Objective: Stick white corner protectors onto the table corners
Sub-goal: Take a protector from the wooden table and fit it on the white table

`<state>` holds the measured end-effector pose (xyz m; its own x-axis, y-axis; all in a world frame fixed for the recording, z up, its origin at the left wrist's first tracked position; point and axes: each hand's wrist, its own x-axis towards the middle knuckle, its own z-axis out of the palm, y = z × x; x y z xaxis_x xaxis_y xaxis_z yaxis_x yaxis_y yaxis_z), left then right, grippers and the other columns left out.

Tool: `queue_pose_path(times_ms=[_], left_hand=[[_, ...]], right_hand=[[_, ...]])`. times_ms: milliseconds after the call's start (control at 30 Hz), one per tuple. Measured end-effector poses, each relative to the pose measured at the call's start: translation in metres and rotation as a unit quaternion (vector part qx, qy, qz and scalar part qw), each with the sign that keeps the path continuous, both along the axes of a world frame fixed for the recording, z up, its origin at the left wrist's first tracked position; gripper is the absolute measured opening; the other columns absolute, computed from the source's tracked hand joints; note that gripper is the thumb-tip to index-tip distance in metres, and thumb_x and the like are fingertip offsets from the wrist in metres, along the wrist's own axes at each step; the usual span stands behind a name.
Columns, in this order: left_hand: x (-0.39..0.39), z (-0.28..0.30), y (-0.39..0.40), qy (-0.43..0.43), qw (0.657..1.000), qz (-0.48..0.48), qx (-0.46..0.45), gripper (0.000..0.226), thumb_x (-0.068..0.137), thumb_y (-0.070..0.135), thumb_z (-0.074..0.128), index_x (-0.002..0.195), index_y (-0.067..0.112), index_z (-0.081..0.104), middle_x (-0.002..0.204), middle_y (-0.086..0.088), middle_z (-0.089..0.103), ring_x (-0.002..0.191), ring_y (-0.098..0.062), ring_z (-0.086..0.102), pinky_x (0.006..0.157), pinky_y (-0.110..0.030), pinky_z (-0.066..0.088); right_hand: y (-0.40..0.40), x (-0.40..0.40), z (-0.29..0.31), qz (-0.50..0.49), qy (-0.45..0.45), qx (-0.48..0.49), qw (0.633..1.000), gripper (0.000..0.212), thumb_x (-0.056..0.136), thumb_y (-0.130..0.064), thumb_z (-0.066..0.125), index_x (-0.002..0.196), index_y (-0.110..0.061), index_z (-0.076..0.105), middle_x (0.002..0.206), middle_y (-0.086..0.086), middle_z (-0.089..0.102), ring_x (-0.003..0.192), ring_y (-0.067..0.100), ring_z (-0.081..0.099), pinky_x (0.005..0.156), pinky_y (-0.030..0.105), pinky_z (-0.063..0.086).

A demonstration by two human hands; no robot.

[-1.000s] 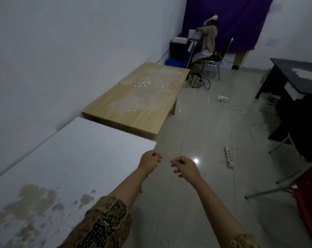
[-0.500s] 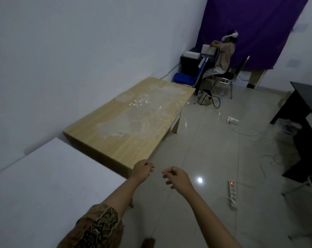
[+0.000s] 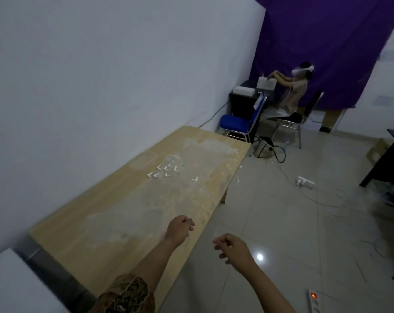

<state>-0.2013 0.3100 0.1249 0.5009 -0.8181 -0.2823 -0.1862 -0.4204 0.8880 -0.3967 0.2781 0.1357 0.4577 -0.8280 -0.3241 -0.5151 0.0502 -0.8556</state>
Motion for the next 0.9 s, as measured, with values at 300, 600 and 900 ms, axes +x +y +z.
queue_pose_path(times_ms=[300,600,900], left_hand=[[0.035,-0.031,-0.138,0.013,0.997,0.081,-0.008,0.030,0.095,0.005,0.047,0.068,0.010,0.058,0.063,-0.004,0.056,0.052,-0.013,0.047,0.042,-0.012,0.037],[0.047,-0.056,-0.240,0.047,0.973,0.226,0.016,0.029,0.095,0.007,0.049,0.067,0.009,0.059,0.061,-0.003,0.056,0.050,-0.013,0.047,0.044,-0.015,0.038],[0.088,-0.095,-0.255,0.012,0.934,0.348,0.083,0.022,0.090,0.009,0.053,0.069,0.012,0.059,0.071,-0.007,0.063,0.068,-0.021,0.057,0.064,-0.030,0.042]], right_hand=[[-0.182,0.048,-0.027,0.066,0.004,0.010,0.998,0.019,0.095,-0.011,0.049,0.089,-0.014,0.067,0.087,0.004,0.069,0.061,0.012,0.060,0.050,0.017,0.045],[-0.338,0.094,-0.046,0.201,0.055,0.024,0.978,0.020,0.092,-0.001,0.049,0.086,-0.008,0.066,0.082,0.010,0.067,0.058,0.011,0.055,0.043,0.011,0.040],[-0.389,0.183,-0.079,0.319,0.069,0.045,0.944,0.026,0.085,0.004,0.051,0.074,-0.016,0.063,0.067,0.002,0.064,0.039,0.000,0.049,0.040,0.012,0.036]])
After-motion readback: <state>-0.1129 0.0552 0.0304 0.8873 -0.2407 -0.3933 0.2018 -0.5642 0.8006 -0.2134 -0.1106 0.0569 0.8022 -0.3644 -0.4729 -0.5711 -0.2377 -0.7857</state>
